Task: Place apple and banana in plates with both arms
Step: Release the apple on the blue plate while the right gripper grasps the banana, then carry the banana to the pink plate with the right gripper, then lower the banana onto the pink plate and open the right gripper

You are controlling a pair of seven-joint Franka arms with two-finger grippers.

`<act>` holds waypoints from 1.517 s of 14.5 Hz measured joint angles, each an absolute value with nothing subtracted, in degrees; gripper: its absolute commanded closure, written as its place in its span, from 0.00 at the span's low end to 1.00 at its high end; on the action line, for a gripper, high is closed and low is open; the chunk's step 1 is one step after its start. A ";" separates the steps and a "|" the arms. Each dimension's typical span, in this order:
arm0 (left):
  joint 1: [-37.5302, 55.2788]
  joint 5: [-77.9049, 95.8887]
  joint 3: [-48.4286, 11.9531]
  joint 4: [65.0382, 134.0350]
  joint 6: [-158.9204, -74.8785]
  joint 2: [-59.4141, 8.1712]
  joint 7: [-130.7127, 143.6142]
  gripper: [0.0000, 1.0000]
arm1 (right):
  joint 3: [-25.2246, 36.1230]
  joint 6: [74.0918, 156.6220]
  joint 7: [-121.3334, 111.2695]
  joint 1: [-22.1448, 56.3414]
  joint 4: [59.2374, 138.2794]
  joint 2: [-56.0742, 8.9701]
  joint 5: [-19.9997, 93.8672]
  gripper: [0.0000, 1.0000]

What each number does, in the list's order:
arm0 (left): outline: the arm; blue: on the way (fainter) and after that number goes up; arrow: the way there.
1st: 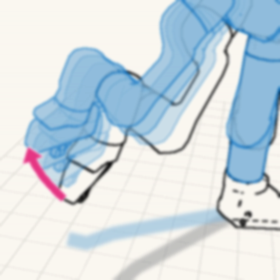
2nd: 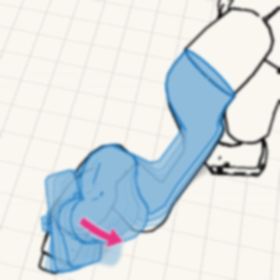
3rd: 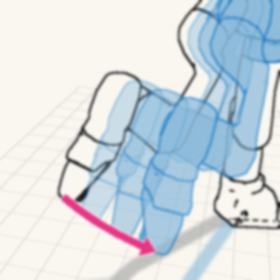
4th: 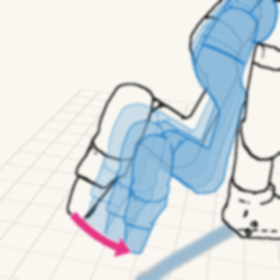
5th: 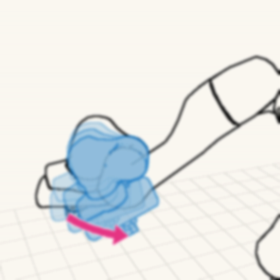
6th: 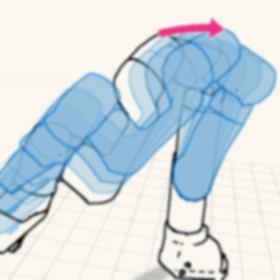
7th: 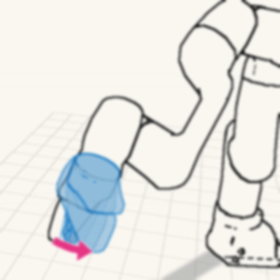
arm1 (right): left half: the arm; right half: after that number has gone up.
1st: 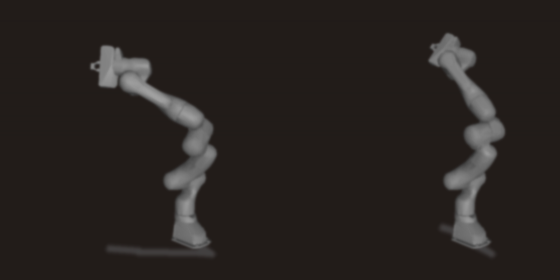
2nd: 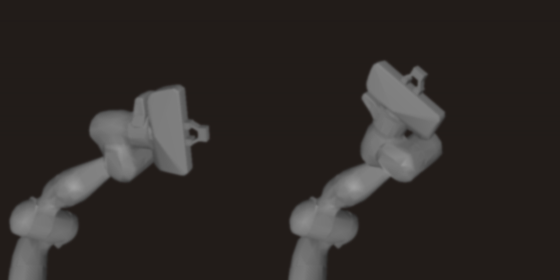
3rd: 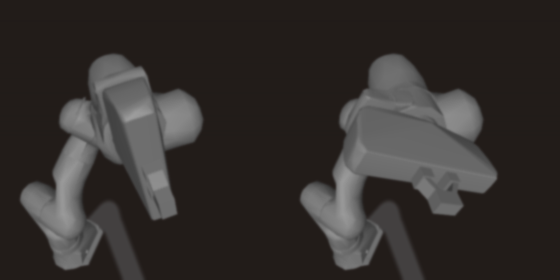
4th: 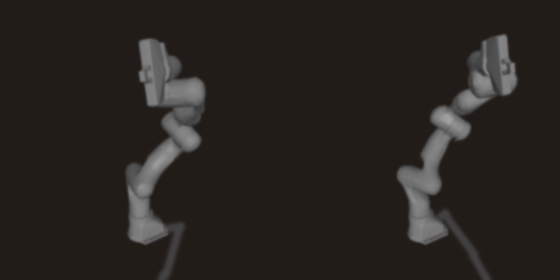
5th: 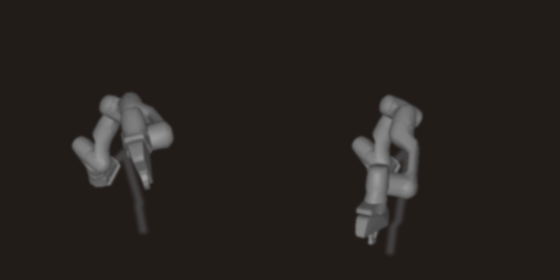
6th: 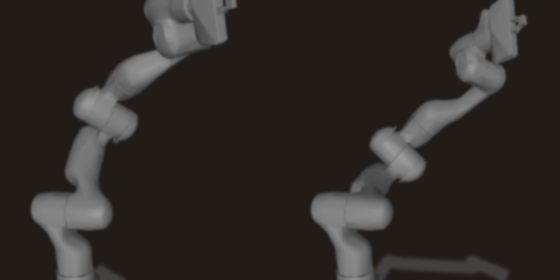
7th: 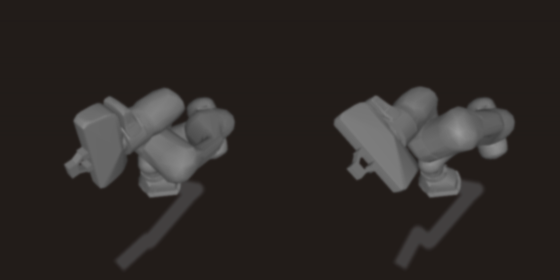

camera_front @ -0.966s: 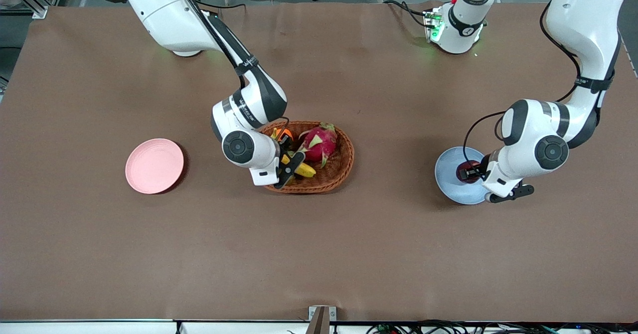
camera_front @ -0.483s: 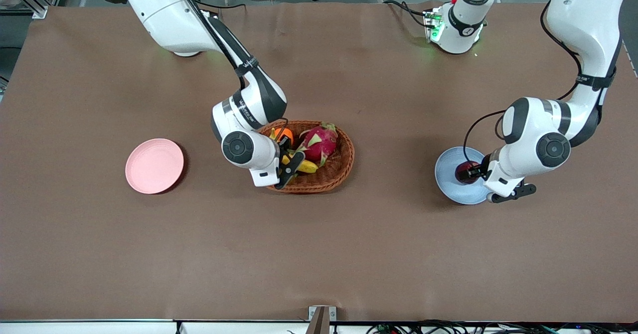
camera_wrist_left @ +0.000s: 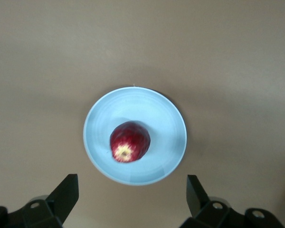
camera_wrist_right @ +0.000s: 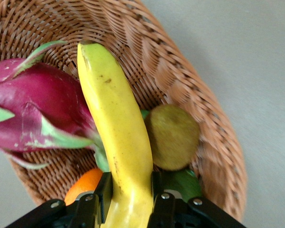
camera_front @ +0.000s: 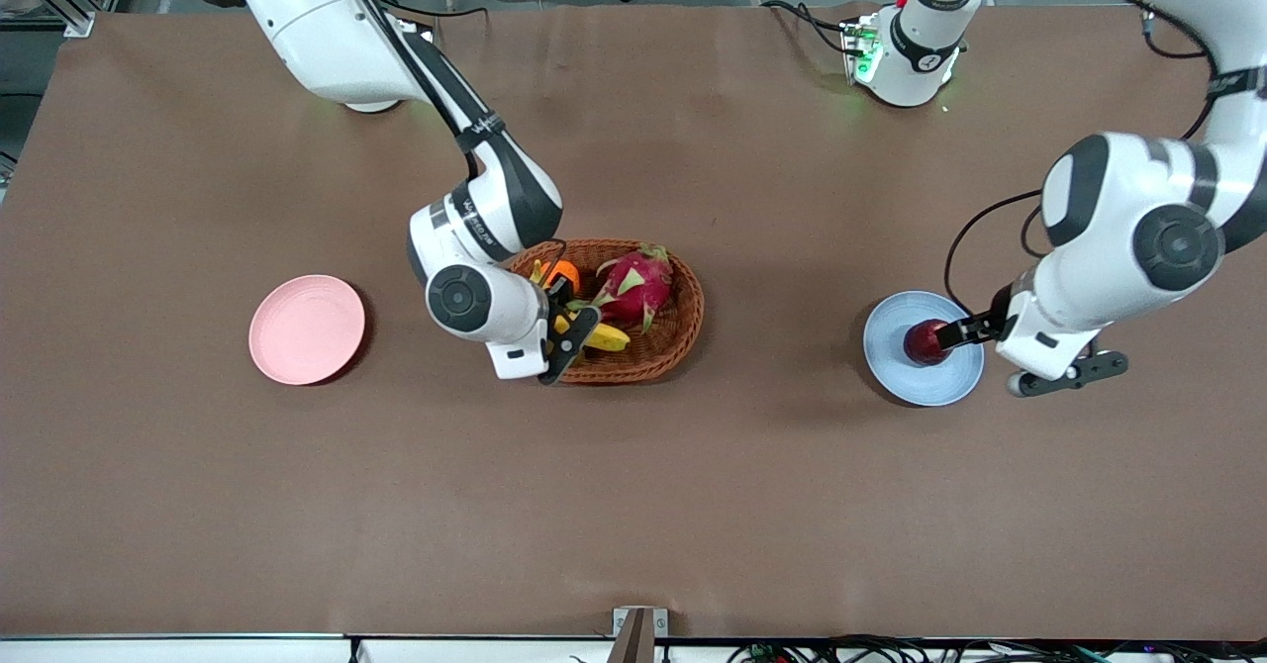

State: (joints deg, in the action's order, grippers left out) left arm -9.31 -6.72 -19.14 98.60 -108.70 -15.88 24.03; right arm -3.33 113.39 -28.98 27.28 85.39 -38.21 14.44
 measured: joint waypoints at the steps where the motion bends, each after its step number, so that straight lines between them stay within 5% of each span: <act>1: -9.32 -6.72 -19.16 95.52 -104.77 -15.23 23.03 0.00 | -3.25 110.21 -28.98 26.01 83.64 -38.13 14.44 0.95; 8: -9.73 -6.72 -18.84 79.62 -87.80 -12.82 14.05 0.00 | 0.23 93.17 -25.02 13.06 78.74 -32.81 13.70 0.94; 16: -12.47 -2.47 -18.07 79.74 -79.27 -3.00 3.39 0.00 | 4.70 98.32 -25.03 -4.62 88.40 -33.39 12.18 0.95; 22: -7.24 1.58 -11.83 87.57 -79.26 2.47 3.31 0.00 | 4.58 99.63 -25.02 -7.34 96.33 -33.43 12.18 0.91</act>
